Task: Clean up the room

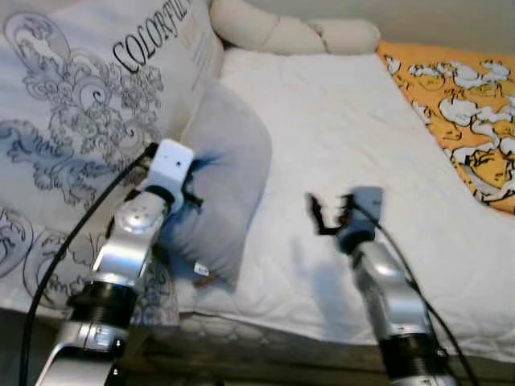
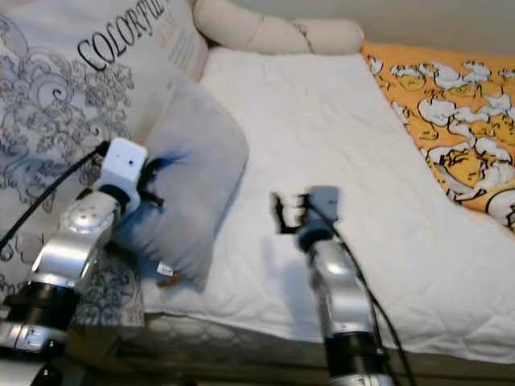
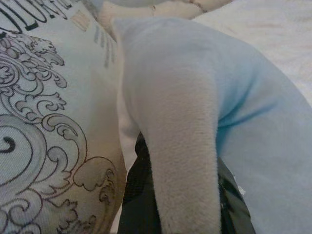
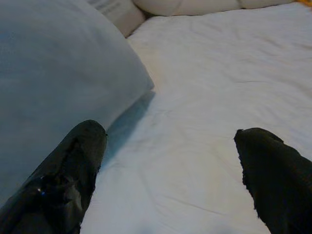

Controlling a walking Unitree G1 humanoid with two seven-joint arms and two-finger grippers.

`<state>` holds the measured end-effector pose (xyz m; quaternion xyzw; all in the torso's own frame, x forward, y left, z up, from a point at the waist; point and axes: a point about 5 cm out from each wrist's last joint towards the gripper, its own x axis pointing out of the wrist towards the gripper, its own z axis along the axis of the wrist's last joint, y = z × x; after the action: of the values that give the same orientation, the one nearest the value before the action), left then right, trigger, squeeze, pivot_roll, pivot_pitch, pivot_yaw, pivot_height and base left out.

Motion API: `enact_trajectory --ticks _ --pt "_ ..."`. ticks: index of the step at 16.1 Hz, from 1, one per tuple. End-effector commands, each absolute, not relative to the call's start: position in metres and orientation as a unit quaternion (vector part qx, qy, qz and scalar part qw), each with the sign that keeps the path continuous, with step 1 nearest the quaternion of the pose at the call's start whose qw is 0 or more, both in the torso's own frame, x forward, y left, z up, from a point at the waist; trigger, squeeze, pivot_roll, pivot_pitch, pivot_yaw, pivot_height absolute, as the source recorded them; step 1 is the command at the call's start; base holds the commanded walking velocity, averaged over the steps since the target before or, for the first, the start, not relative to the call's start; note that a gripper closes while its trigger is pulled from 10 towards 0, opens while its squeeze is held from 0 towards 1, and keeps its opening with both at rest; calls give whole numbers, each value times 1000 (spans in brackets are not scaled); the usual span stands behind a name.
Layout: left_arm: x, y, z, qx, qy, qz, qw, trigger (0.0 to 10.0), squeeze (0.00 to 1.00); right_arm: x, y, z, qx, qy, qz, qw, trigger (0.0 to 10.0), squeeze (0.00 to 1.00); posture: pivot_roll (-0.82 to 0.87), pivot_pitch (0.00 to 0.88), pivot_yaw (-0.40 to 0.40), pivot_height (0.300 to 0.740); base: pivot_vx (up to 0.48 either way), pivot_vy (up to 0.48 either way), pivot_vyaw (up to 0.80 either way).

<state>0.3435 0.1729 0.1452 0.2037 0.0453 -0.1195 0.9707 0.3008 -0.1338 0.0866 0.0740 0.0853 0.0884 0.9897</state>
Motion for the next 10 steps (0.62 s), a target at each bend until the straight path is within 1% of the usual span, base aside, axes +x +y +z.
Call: enact_trajectory --ticks 1,4,6,7,9,10 --pt "351 165 164 227 3 -138 964 10000 0 302 -146 92 73 75 78 991 10000 0 -11 0 0 740 0 0 0" --pt "369 163 173 287 -11 -157 945 10000 0 305 -154 103 73 54 94 991 10000 0 -32 0 14 740 0 0 0" --pt "380 164 178 304 -14 -154 940 10000 0 303 -154 109 58 41 127 989 10000 0 -36 0 16 740 0 0 0" --pt "387 165 182 309 -11 -149 939 10000 0 300 -152 113 46 38 165 985 10000 0 -52 0 16 740 0 0 0" --pt "392 168 183 322 -3 -141 936 10000 0 296 -150 116 47 40 201 978 10000 0 -63 0 17 740 0 0 0" --pt "399 181 183 332 20 -103 937 10000 0 289 -147 127 38 37 274 960 10000 0 -86 0 21 740 0 0 0"
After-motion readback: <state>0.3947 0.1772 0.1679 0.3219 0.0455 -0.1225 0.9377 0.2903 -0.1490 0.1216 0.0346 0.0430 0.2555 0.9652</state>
